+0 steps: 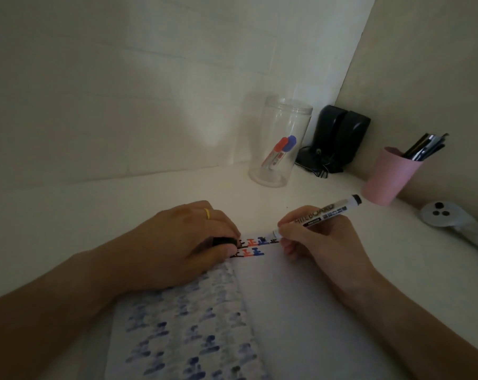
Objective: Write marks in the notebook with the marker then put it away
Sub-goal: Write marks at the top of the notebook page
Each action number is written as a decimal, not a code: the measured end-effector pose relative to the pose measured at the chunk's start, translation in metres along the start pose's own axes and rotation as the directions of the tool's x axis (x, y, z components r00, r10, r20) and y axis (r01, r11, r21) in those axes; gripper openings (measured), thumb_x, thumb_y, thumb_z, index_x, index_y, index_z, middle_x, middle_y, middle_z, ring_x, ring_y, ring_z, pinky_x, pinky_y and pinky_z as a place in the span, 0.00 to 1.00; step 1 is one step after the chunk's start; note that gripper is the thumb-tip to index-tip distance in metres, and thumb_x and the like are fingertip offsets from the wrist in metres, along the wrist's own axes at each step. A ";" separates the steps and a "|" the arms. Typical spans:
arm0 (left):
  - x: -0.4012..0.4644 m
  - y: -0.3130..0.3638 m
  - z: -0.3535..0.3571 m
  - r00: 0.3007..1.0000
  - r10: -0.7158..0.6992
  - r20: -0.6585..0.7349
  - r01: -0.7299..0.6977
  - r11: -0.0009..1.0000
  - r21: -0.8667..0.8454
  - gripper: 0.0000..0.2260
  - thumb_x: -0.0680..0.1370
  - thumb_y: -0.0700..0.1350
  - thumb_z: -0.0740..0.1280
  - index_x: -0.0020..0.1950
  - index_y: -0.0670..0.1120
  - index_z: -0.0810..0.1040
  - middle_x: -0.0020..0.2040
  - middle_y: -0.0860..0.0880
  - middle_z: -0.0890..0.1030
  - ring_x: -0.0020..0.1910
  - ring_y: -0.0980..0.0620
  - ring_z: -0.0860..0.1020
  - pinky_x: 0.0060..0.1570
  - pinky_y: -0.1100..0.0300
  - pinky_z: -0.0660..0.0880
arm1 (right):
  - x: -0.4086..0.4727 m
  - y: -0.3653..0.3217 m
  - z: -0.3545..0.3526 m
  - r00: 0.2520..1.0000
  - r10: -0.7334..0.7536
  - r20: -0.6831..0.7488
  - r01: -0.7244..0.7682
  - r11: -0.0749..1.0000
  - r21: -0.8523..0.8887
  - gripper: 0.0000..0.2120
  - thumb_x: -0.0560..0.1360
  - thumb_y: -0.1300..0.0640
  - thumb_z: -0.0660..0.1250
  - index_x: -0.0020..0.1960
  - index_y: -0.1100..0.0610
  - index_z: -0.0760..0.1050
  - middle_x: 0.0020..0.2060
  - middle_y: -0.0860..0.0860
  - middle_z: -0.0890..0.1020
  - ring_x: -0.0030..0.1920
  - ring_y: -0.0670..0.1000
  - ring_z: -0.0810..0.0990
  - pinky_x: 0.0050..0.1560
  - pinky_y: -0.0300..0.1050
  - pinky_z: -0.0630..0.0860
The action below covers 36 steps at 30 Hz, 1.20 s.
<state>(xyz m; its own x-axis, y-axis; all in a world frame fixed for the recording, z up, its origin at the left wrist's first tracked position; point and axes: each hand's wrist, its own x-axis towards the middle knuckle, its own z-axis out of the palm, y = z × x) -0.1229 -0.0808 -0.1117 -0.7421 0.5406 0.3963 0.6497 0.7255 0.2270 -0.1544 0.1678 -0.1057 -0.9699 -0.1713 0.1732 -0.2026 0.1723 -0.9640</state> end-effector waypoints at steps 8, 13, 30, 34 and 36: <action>0.001 0.001 0.002 1.000 0.009 -0.019 -0.010 0.999 -0.035 0.13 0.82 0.55 0.60 0.57 0.54 0.82 0.56 0.59 0.84 0.54 0.58 0.78 0.55 0.57 0.76 | -0.002 0.008 -0.007 0.998 -0.060 -0.018 0.058 0.995 -0.076 0.02 0.72 0.67 0.73 0.40 0.66 0.83 0.28 0.57 0.83 0.28 0.53 0.78 0.27 0.44 0.76; 0.001 0.003 0.001 1.000 0.002 -0.014 -0.003 1.000 -0.025 0.12 0.82 0.54 0.61 0.57 0.54 0.82 0.57 0.59 0.84 0.54 0.56 0.79 0.55 0.55 0.76 | -0.003 0.009 -0.007 0.997 -0.080 -0.004 0.080 0.992 -0.099 0.03 0.72 0.65 0.74 0.40 0.62 0.85 0.31 0.58 0.85 0.30 0.52 0.80 0.30 0.44 0.78; 0.001 0.002 0.001 1.000 0.017 -0.017 -0.018 0.999 -0.032 0.13 0.82 0.55 0.60 0.57 0.53 0.82 0.56 0.58 0.84 0.53 0.55 0.79 0.55 0.54 0.77 | -0.002 0.009 -0.006 0.998 -0.062 -0.024 0.059 0.991 -0.123 0.03 0.71 0.67 0.74 0.39 0.63 0.84 0.27 0.55 0.84 0.27 0.50 0.80 0.28 0.40 0.77; 0.000 0.003 0.000 1.000 0.013 -0.015 -0.013 0.999 -0.042 0.14 0.82 0.55 0.59 0.57 0.53 0.82 0.56 0.58 0.84 0.53 0.55 0.79 0.54 0.54 0.77 | -0.002 0.009 -0.007 0.997 -0.063 -0.038 0.059 0.993 -0.107 0.03 0.71 0.68 0.73 0.39 0.63 0.83 0.27 0.55 0.83 0.27 0.51 0.79 0.28 0.41 0.77; 0.001 0.003 0.000 1.000 0.017 -0.020 -0.018 0.999 -0.042 0.14 0.82 0.55 0.59 0.57 0.53 0.82 0.55 0.58 0.84 0.53 0.55 0.79 0.54 0.53 0.77 | -0.002 0.009 -0.006 0.997 -0.059 -0.040 0.054 0.992 -0.110 0.03 0.71 0.68 0.73 0.39 0.63 0.83 0.27 0.55 0.83 0.27 0.51 0.80 0.28 0.42 0.77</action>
<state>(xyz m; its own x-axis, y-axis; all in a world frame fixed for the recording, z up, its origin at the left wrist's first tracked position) -0.1216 -0.0784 -0.1113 -0.7277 0.5443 0.4174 0.6690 0.6974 0.2569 -0.1556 0.1759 -0.1137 -0.9608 -0.1425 0.2378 -0.2687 0.2682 -0.9251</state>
